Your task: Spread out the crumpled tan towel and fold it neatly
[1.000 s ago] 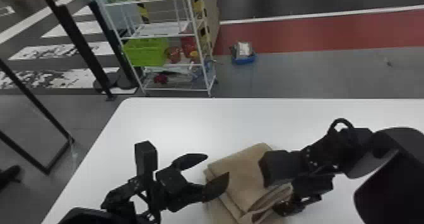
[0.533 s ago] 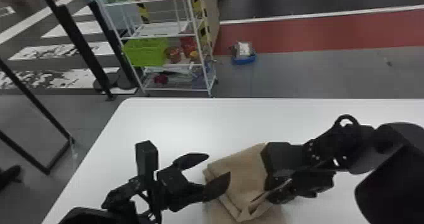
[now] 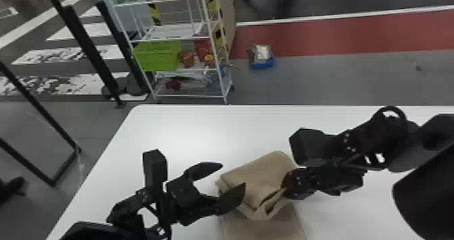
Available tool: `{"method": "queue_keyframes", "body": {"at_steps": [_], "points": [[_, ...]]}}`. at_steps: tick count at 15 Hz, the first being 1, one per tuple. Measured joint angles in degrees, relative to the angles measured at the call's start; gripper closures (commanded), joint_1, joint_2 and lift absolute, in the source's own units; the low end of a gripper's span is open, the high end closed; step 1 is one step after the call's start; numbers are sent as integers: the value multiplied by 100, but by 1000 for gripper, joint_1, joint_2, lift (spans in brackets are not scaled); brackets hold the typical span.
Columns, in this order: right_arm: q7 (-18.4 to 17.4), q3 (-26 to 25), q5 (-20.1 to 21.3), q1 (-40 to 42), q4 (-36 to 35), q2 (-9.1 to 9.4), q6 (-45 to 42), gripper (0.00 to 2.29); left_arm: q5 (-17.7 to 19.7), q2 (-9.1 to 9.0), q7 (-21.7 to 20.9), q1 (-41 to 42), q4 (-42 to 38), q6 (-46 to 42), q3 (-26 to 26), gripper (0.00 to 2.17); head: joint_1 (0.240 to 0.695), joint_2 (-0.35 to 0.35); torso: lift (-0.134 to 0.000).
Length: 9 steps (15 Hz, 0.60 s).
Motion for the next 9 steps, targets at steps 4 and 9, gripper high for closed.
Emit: {"method": "queue_keyframes", "body": {"at_steps": [4, 9], "points": [[0, -37, -251, 118, -523, -17, 444, 1501, 0, 1, -8, 0, -21, 5, 25, 161, 695, 279, -122], [0, 34, -277, 325, -1017, -161, 663, 1501, 1, 9, -9, -3, -24, 23, 105, 161, 695, 303, -122]]}}
